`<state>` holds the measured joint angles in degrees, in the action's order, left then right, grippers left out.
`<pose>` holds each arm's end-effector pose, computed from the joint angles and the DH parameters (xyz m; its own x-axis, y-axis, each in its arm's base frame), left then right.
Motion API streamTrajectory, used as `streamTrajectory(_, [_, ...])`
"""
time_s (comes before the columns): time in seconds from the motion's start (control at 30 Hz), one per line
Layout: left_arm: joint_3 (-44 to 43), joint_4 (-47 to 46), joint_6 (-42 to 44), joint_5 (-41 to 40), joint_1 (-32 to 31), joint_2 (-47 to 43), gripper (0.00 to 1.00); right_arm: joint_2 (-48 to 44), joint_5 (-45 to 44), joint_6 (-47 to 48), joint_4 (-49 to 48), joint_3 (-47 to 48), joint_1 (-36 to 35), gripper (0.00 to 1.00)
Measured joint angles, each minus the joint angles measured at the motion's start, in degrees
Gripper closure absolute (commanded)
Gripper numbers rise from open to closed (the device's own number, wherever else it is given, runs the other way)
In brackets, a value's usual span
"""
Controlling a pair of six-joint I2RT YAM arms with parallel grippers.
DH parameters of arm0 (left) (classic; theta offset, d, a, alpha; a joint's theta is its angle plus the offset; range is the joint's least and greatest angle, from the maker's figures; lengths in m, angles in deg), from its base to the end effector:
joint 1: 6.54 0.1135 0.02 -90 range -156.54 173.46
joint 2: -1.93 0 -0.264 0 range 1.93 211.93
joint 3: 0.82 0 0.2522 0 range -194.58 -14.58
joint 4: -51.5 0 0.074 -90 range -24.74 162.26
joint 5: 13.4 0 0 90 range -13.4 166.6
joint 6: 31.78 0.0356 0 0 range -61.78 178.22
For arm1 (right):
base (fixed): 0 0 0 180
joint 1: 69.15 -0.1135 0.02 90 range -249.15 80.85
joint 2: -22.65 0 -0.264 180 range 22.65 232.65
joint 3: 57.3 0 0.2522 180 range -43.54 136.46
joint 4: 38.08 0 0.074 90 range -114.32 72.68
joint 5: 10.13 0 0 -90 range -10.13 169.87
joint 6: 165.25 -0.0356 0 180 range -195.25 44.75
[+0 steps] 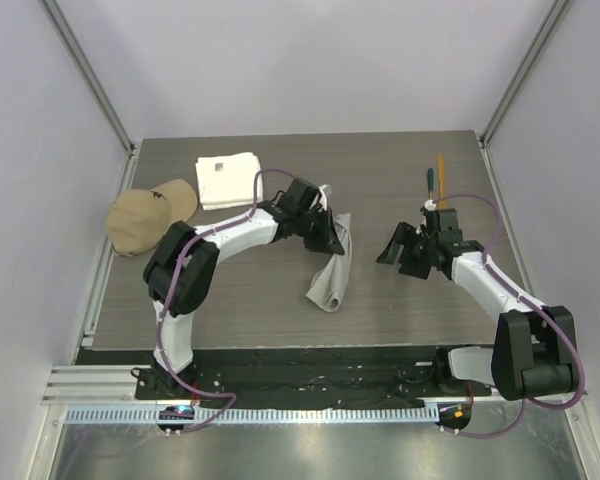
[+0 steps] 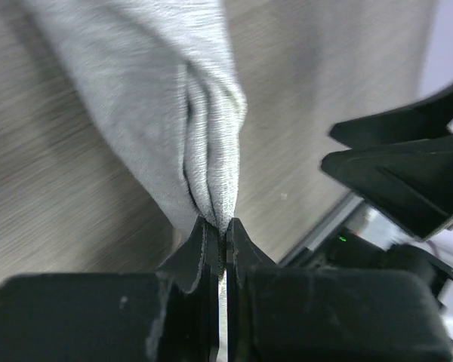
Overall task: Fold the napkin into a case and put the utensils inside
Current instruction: Turn over the smaller rectangle-folded napkin at the center of the board, then smooth out the smaller rectangle-folded napkin at the center of the board.
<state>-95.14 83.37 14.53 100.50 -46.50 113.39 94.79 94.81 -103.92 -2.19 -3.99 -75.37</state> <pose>0.3184 -0.2856 0.2044 -0.9647 -0.0156 -0.2631 0.1722 0.7182 -0.6742 0.2379 0.0352 0.1949 -0.8333 0.3755 -0.4058 0.1676 0.8710 0.4618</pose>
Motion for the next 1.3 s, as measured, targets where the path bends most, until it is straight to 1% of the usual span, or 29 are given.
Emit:
streamTrajectory(0.1, [2.78, -9.38, -3.39, 6.73, -0.04, 1.97, 1.00, 0.00, 2.69, 0.26, -1.27, -0.07, -0.52, 0.32])
streamTrajectory(0.23, [6.16, -20.26, -8.11, 13.31, -0.07, 3.82, 1.00, 0.50, 5.86, 0.26, -3.50, -0.61, -3.45, 0.33])
streamTrajectory(0.37, [7.58, -25.40, -10.62, 17.03, 1.14, 5.86, 0.99, 1.53, 7.19, -0.52, -5.35, -1.33, -8.31, 0.34])
streamTrajectory(0.43, [8.13, -26.67, -11.45, 18.16, 2.51, 6.86, 0.96, 1.92, 7.23, -1.55, -6.12, -1.53, -10.36, 0.34])
streamTrajectory(0.47, [8.33, -26.91, -11.50, 18.71, 3.41, 7.41, 0.90, 2.23, 7.19, -1.88, -6.62, -1.53, -11.19, 0.34])
streamTrajectory(0.57, [8.55, -26.86, -11.32, 19.91, 6.23, 8.98, 0.82, 3.67, 6.69, -2.78, -8.04, -1.44, -13.14, 0.34])
streamTrajectory(0.63, [9.18, -26.10, -10.56, 20.24, 8.24, 9.49, 0.74, 5.22, 6.40, -3.15, -8.28, -0.76, -13.88, 0.34])
streamTrajectory(0.67, [9.31, -25.00, -9.42, 20.20, 8.81, 9.55, 0.68, 6.08, 6.34, -3.21, -8.37, -0.20, -14.01, 0.34])
streamTrajectory(0.73, [9.25, -22.25, -7.10, 19.80, 10.56, 9.53, 0.49, 7.85, 6.16, -3.37, -8.44, 1.40, -14.27, 0.34])
streamTrajectory(0.77, [9.20, -20.94, -6.14, 19.63, 11.23, 9.53, 0.25, 9.05, 6.14, -3.50, -8.48, 2.67, -14.45, 0.34])
streamTrajectory(0.83, [9.20, -18.71, -5.53, 20.46, 12.39, 9.29, 0.15, 11.65, 6.12, -3.93, -9.01, 5.46, -15.04, 0.34])
streamTrajectory(0.87, [8.90, -17.84, -4.85, 21.09, 12.66, 8.50, 0.02, 12.76, 6.14, -4.22, -9.40, 6.82, -15.43, 0.34])
streamTrajectory(0.9, [8.70, -16.28, -3.74, 19.37, 12.66, 7.06, 0.00, 13.62, 6.12, -4.35, -9.53, 8.13, -15.69, 0.33])
streamTrajectory(1.0, [8.20, -8.37, 0.90, 13.46, 12.66, 2.08, 0.00, 15.32, 5.90, -4.26, -9.44, 11.91, -16.11, 0.33])
streamTrajectory(1.03, [7.89, -5.68, 2.25, 11.32, 12.66, 0.50, 0.02, 16.02, 5.79, -4.07, -9.01, 13.40, -16.11, 0.34])
streamTrajectory(1.1, [7.58, -1.27, 4.20, 7.74, 12.59, -2.69, 0.10, 17.99, 5.51, -3.30, -8.79, 16.85, -15.82, 0.35])
streamTrajectory(1.13, [7.61, 0.63, 5.01, 6.25, 12.39, -4.48, 0.17, 18.69, 5.38, -3.08, -8.74, 17.84, -15.52, 0.37])
streamTrajectory(1.17, [7.78, 1.86, 5.38, 4.96, 12.28, -6.12, 0.36, 19.41, 5.31, -2.91, -8.72, 18.78, -14.97, 0.39])
streamTrajectory(1.2, [8.55, 2.21, 5.66, 3.76, 11.98, -8.20, 0.42, 19.93, 5.31, -2.69, -8.66, 19.43, -14.29, 0.41])
streamTrajectory(1.23, [9.86, 2.27, 5.44, 2.82, 11.50, -10.43, 0.48, 20.50, 5.31, -2.47, -8.59, 19.98, -13.51, 0.50])
streamTrajectory(1.27, [11.52, 1.92, 5.27, 2.36, 10.75, -12.68, 0.62, 21.09, 5.40, -2.21, -8.52, 20.46, -12.70, 0.54])
streamTrajectory(1.3, [13.66, 0.98, 5.05, 1.99, 9.51, -15.08, 0.66, 22.03, 5.84, -1.57, -8.33, 21.29, -11.93, 0.58])
